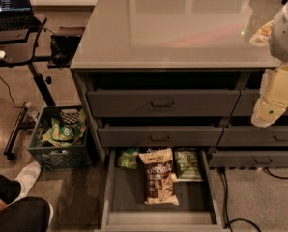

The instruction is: Pick green jalapeno chip bag from bottom drawer and place on counter

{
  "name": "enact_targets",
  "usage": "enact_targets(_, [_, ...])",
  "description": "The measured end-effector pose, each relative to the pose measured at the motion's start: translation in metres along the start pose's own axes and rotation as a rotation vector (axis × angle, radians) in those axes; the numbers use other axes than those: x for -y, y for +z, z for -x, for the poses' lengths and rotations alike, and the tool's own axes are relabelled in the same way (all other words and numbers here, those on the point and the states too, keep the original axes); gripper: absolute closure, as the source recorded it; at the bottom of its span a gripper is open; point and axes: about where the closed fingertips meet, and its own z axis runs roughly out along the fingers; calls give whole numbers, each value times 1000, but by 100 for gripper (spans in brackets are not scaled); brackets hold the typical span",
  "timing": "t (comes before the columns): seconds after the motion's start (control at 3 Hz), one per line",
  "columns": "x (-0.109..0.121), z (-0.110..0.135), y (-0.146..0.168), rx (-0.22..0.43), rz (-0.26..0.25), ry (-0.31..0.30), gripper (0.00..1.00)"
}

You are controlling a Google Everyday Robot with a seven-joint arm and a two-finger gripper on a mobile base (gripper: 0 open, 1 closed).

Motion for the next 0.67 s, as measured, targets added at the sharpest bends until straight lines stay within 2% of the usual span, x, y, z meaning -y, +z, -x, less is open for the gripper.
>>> enact_targets(0.33, [0,0,0,0,0,0,0])
enact_targets(0.67, [-1,0,13,11,-13,8,0])
